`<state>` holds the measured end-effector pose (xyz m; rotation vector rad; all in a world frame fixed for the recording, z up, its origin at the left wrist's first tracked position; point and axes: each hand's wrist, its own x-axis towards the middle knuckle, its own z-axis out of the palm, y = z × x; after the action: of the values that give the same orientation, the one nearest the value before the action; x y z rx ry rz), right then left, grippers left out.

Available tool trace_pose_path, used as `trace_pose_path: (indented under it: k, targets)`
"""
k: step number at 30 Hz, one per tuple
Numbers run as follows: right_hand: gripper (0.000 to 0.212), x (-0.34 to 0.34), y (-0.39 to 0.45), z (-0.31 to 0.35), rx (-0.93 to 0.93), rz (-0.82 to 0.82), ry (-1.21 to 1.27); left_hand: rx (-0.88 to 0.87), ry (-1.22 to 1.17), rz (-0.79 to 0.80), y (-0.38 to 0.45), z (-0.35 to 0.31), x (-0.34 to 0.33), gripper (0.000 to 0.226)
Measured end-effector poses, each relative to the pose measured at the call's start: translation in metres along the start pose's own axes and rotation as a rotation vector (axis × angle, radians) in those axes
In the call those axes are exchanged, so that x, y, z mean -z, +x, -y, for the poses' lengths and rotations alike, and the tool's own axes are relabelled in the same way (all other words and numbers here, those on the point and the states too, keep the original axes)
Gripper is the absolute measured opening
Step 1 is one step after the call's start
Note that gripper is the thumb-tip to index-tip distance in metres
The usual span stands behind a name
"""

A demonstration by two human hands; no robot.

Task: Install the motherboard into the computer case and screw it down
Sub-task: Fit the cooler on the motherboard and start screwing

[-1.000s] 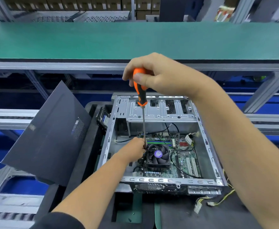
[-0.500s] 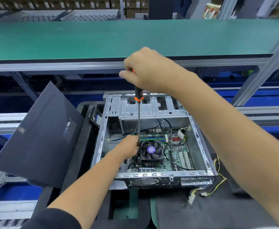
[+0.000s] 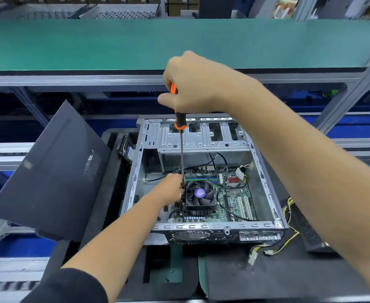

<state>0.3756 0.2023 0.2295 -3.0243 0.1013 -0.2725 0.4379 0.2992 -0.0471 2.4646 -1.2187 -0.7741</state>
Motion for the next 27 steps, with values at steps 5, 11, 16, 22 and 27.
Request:
trace_pose_path:
  k: [5, 11, 16, 22, 27]
  targets:
    - [0.013, 0.007, 0.002, 0.005, 0.059, 0.167, 0.07, 0.006, -0.032, 0.002, 0.002, 0.001, -0.001, 0.018]
    - [0.007, 0.0, 0.003, 0.006, 0.063, 0.045, 0.253, 0.002, -0.068, 0.009, 0.001, 0.001, 0.0, 0.016]
    - [0.038, -0.02, 0.012, 0.004, -0.048, -0.099, 0.137, 0.006, -0.058, 0.008, 0.0, 0.001, 0.002, 0.013]
    - [0.026, -0.032, 0.003, -0.001, -0.04, 0.074, 0.547, -0.014, -0.123, 0.007, 0.0, 0.003, 0.004, 0.017]
    - [0.016, -0.063, -0.006, 0.011, -0.031, -0.061, 0.64, -0.052, -0.212, -0.046, -0.005, 0.0, 0.005, 0.01]
